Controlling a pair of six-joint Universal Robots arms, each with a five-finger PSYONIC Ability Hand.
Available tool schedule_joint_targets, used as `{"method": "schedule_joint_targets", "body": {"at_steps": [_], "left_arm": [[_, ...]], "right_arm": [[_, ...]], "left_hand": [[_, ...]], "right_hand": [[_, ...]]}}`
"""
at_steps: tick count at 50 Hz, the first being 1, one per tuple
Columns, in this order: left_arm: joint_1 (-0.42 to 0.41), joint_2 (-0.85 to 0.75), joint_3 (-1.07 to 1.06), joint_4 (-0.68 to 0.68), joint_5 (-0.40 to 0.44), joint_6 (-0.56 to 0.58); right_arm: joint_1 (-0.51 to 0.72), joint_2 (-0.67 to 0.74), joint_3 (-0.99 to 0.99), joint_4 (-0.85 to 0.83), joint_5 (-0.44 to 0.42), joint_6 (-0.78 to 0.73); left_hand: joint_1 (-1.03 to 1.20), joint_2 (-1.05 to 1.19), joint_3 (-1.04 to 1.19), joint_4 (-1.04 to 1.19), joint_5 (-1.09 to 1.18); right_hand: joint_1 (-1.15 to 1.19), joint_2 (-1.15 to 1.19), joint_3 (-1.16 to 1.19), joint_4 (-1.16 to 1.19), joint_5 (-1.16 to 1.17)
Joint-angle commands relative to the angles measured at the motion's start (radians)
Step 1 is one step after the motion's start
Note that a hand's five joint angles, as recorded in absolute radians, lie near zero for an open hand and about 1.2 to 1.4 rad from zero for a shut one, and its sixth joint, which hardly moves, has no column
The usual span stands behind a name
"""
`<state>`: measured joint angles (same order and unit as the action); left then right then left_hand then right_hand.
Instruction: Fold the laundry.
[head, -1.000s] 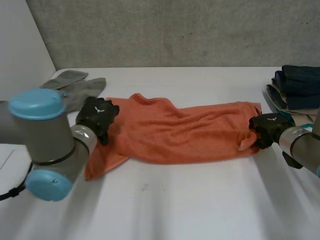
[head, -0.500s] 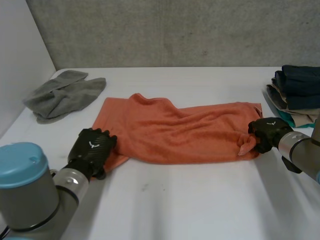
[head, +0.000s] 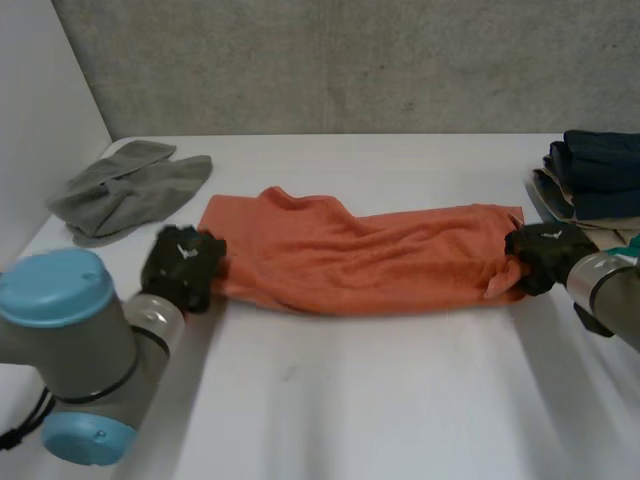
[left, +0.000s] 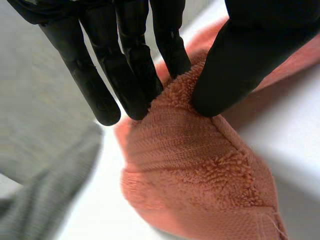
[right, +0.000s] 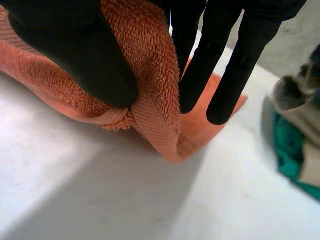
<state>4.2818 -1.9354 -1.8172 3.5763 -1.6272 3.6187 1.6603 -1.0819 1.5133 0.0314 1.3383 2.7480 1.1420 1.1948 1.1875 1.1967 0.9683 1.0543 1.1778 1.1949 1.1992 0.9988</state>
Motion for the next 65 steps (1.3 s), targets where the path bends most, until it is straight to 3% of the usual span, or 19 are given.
{"method": "schedule_joint_targets", "body": {"at_steps": [1, 6, 12, 16, 20, 27, 35, 37, 39, 40, 45, 48, 56, 60, 65], "left_arm": [[0.006, 0.252, -0.027, -0.048, -0.028, 0.001], [0.039, 0.415, -0.021, -0.206, -0.019, 0.029], [0.058, 0.438, -0.014, -0.413, 0.032, 0.035], [0.055, 0.34, -0.022, -0.458, 0.076, 0.038], [0.055, 0.164, 0.012, -0.441, 0.079, 0.04], [0.055, -0.092, 0.28, -0.386, 0.046, 0.09], [0.039, -0.168, 0.786, -0.317, -0.006, 0.135], [0.041, -0.165, 0.911, -0.24, -0.008, 0.127], [0.041, -0.159, 0.967, -0.173, -0.008, 0.124], [0.041, -0.155, 0.986, -0.137, -0.008, 0.127], [0.036, -0.137, 1.017, 0.015, -0.022, 0.13], [0.036, -0.135, 0.989, -0.002, -0.028, 0.129], [0.046, -0.094, 0.667, -0.044, -0.026, 0.109], [0.036, -0.102, 0.514, -0.042, -0.016, 0.094], [0.035, -0.143, 0.377, -0.039, 0.018, 0.075]], "right_arm": [[-0.071, -0.153, -0.051, 0.187, 0.004, -0.12], [-0.097, -0.24, -0.119, 0.444, -0.004, -0.238], [-0.093, -0.283, -0.137, 0.533, -0.005, -0.307], [-0.093, -0.276, -0.116, 0.538, -0.002, -0.352], [-0.09, -0.172, -0.096, 0.529, 0.009, -0.378], [-0.053, -0.003, -0.229, 0.467, 0.033, -0.318], [0.016, 0.014, -0.456, 0.093, 0.068, -0.116], [0.022, -0.018, -0.473, -0.104, 0.068, -0.055], [0.027, -0.05, -0.461, -0.252, 0.07, -0.005], [0.029, -0.076, -0.432, -0.404, 0.073, 0.042], [0.029, -0.105, -0.361, -0.651, 0.1, 0.098], [0.03, -0.099, -0.354, -0.598, 0.104, 0.098], [0.03, -0.02, -0.352, -0.129, 0.094, 0.101], [0.03, 0.048, -0.318, 0.02, 0.07, 0.11], [0.029, 0.158, -0.3, 0.087, 0.062, 0.11]], "left_hand": [[0.254, 0.201, 0.209, 0.2, 0.253], [0.254, 0.201, 0.209, 0.2, 0.253], [0.254, 0.201, 0.209, 0.2, 0.253], [0.254, 0.201, 0.209, 0.2, 0.253], [0.254, 0.201, 0.209, 0.2, 0.253], [0.254, 0.201, 0.209, 0.2, 0.253], [0.254, 0.201, 0.209, 0.2, 0.253], [0.254, 0.201, 0.209, 0.2, 0.253], [0.254, 0.201, 0.209, 0.2, 0.253], [0.254, 0.201, 0.209, 0.2, 0.253], [0.254, 0.201, 0.209, 0.2, 0.253], [0.254, 0.201, 0.209, 0.2, 0.253], [0.254, 0.201, 0.209, 0.2, 0.253], [0.254, 0.201, 0.209, 0.2, 0.253], [0.254, 0.201, 0.209, 0.2, 0.253]], "right_hand": [[0.342, 0.218, 0.201, 0.197, 0.223], [0.342, 0.218, 0.201, 0.197, 0.223], [0.342, 0.218, 0.201, 0.197, 0.223], [0.342, 0.218, 0.201, 0.197, 0.223], [0.342, 0.218, 0.201, 0.197, 0.223], [0.342, 0.218, 0.201, 0.197, 0.223], [0.342, 0.218, 0.201, 0.197, 0.223], [0.342, 0.218, 0.201, 0.197, 0.223], [0.342, 0.218, 0.201, 0.197, 0.223], [0.342, 0.218, 0.201, 0.197, 0.223], [0.342, 0.218, 0.201, 0.197, 0.223], [0.342, 0.218, 0.201, 0.197, 0.223], [0.342, 0.218, 0.201, 0.197, 0.223], [0.342, 0.218, 0.201, 0.197, 0.223], [0.342, 0.218, 0.201, 0.197, 0.223]]}}
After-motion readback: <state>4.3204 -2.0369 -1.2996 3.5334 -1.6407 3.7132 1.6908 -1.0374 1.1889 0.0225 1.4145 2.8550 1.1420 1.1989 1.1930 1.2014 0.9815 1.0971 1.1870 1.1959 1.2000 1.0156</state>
